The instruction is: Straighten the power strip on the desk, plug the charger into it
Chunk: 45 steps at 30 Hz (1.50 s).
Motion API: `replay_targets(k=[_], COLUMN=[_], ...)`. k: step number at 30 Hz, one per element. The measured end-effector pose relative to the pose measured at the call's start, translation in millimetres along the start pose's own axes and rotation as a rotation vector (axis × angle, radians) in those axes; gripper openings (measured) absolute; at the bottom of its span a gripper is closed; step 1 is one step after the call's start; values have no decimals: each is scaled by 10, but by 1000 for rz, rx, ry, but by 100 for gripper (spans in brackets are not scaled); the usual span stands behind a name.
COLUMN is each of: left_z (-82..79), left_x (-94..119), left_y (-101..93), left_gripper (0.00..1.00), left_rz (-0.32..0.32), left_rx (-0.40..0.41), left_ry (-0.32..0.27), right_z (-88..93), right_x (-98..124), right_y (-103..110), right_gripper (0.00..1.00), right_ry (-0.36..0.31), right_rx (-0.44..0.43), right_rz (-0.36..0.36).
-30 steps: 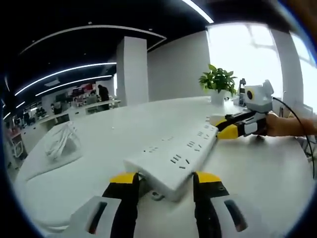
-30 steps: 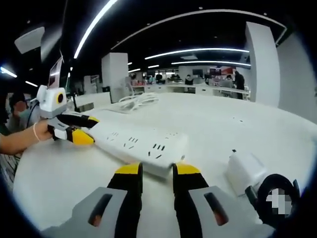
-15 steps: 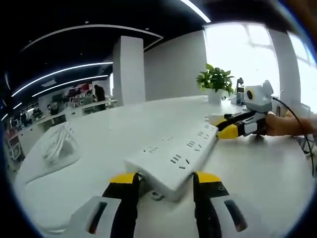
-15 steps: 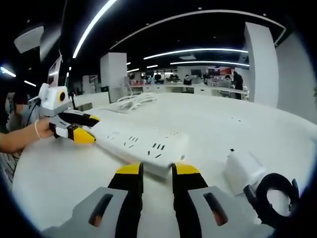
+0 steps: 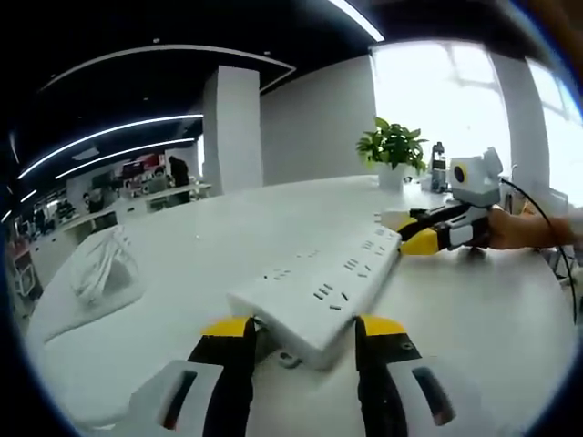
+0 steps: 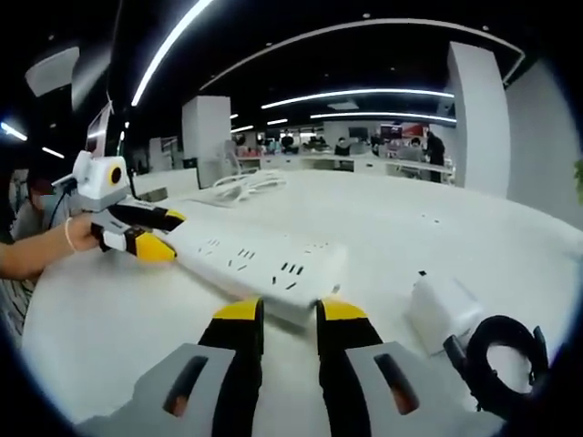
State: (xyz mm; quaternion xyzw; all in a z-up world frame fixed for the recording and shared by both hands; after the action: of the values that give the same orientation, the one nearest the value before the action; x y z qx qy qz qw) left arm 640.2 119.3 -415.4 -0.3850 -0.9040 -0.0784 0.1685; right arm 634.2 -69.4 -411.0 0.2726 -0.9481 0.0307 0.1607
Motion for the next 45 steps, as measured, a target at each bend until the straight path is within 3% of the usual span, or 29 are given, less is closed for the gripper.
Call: replay_targets(k=[45], left_z=[-48], left_x=[-119], left_y=[-90], left_gripper=[43], left_rz=[47], left_rx=[-17], left_ry=[3], right_z=[52], right_x=[146], right_y=[-93], right_gripper=[21], right_ry=[2], right_rx=[-9], right_rz=[30])
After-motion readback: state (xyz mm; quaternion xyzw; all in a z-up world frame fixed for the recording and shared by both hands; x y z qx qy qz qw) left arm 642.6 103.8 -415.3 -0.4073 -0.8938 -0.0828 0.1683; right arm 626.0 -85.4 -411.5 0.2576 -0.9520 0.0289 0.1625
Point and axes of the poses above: the point that each gripper's makers call its tool centre point, and the gripper's own axes: x roughly backward along the fingers, y roughly to its left, z roughly out of its underside, the point moved 1 cm from there along x, roughly backward along the fingers, and after that the axes turned 2 degrees about -x, right-handed, at the moved point
